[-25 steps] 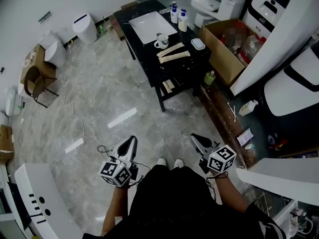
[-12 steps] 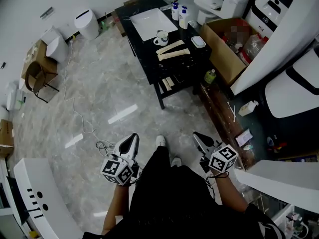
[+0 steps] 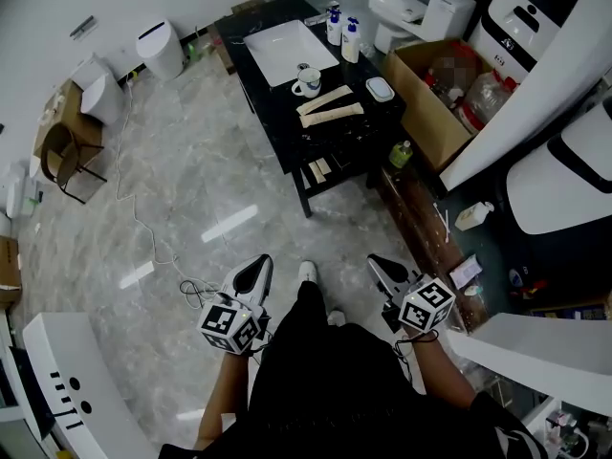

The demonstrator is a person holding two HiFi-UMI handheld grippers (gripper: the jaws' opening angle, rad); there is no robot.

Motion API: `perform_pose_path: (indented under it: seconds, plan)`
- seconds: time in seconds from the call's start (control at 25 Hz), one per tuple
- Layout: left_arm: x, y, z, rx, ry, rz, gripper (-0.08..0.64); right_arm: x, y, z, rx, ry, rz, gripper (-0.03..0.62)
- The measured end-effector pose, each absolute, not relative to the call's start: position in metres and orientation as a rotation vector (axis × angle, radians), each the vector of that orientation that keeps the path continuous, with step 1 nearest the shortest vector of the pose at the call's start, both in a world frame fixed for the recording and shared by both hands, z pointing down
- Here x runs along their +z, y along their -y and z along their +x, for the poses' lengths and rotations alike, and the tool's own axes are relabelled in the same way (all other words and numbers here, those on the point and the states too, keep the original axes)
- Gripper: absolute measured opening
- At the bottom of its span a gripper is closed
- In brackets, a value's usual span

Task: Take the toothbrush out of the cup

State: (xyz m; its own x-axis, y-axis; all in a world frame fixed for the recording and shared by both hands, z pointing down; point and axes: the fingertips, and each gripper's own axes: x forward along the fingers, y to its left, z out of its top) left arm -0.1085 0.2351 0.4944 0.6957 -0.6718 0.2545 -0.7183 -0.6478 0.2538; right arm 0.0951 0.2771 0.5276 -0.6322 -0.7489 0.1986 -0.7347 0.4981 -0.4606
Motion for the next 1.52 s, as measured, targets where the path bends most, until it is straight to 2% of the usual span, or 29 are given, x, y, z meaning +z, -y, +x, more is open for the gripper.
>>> perform_pose_path:
  seconds: [1.04,1.52]
  plan:
    - [0.508,-0.027,-0.151,0.205,1.006,2.608,0.009,0.527,-0.085,0.042,-0.837,-2.713,-1.404,0.014]
    - [0.504,0.007,-0.153,0.199,0.944,2.627,0.009,0.519,-0.055,0.060,-0.841,-2.569,-1.517,0.014]
